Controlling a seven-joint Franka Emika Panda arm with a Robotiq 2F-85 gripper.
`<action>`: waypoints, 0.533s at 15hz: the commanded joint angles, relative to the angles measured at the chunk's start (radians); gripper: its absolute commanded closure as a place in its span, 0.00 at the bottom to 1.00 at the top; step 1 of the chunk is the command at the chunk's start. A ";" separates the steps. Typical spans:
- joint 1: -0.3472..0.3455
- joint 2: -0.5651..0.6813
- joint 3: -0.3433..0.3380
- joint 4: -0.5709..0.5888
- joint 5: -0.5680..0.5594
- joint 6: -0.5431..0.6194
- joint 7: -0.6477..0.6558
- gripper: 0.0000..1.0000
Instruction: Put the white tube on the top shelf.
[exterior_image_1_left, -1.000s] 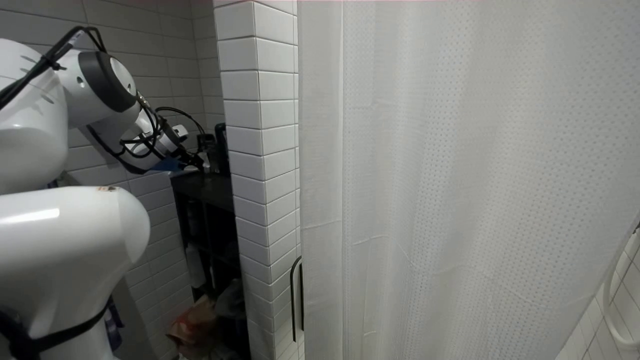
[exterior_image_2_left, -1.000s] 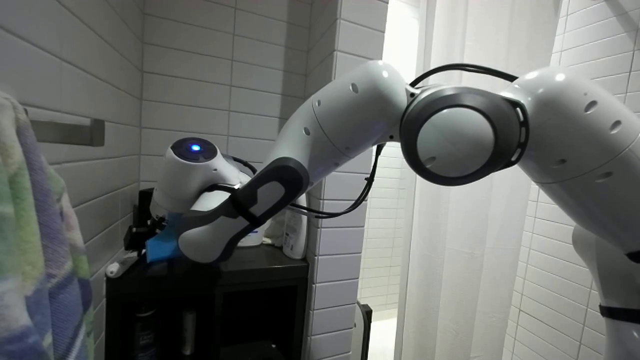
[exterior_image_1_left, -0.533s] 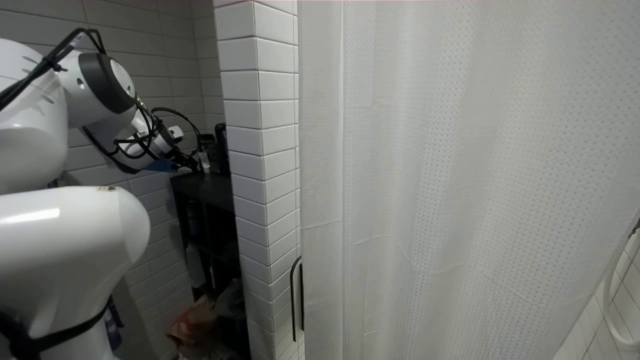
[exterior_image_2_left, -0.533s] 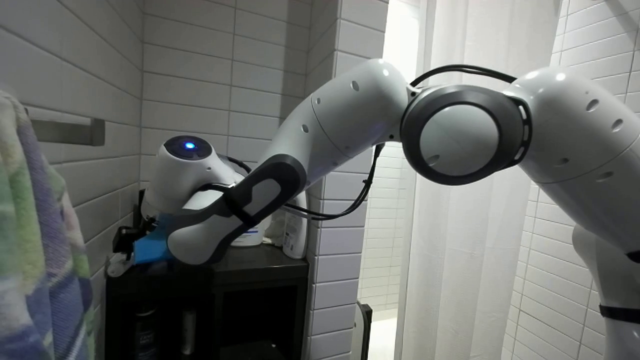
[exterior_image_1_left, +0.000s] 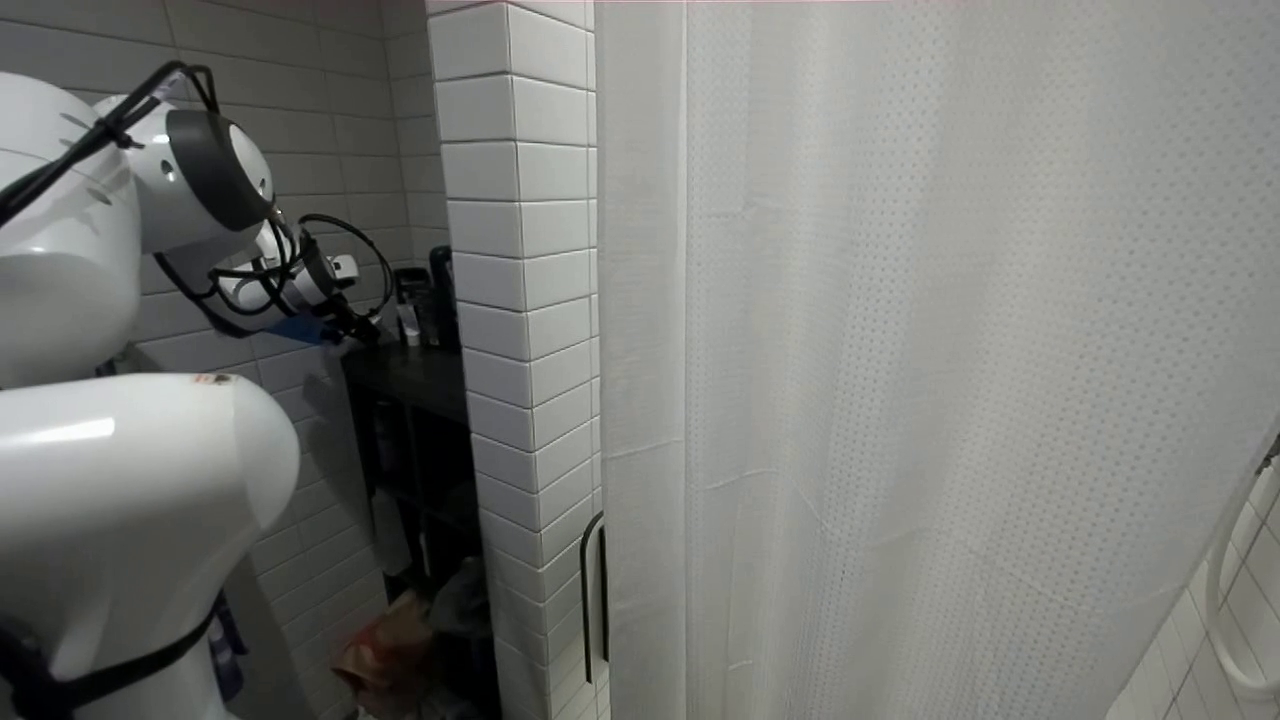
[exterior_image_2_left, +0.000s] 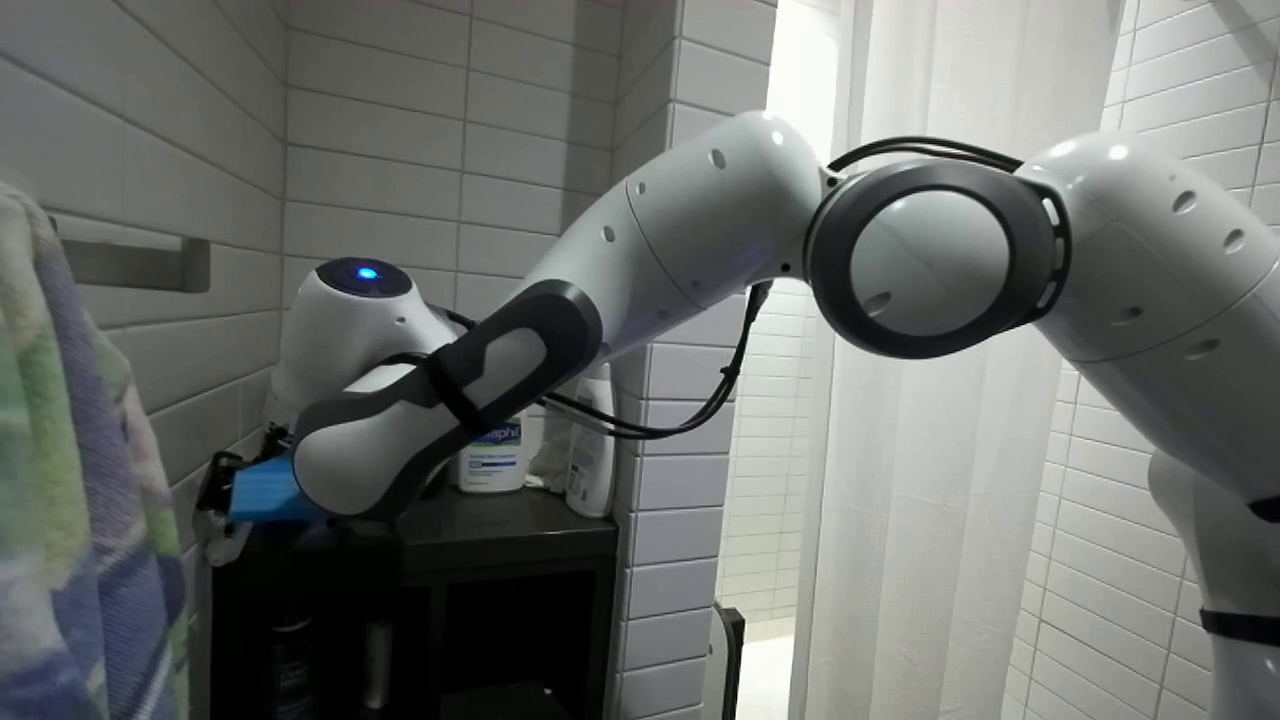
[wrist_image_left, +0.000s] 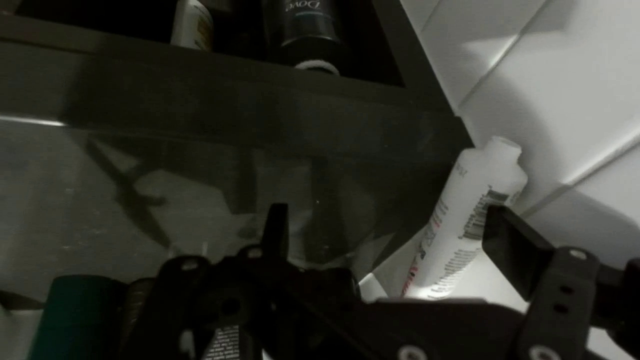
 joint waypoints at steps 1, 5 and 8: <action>-0.024 0.002 0.028 0.034 0.033 -0.027 -0.007 0.00; -0.060 -0.007 0.082 0.045 0.083 -0.042 -0.028 0.00; -0.086 -0.003 0.115 0.057 0.115 -0.055 -0.037 0.00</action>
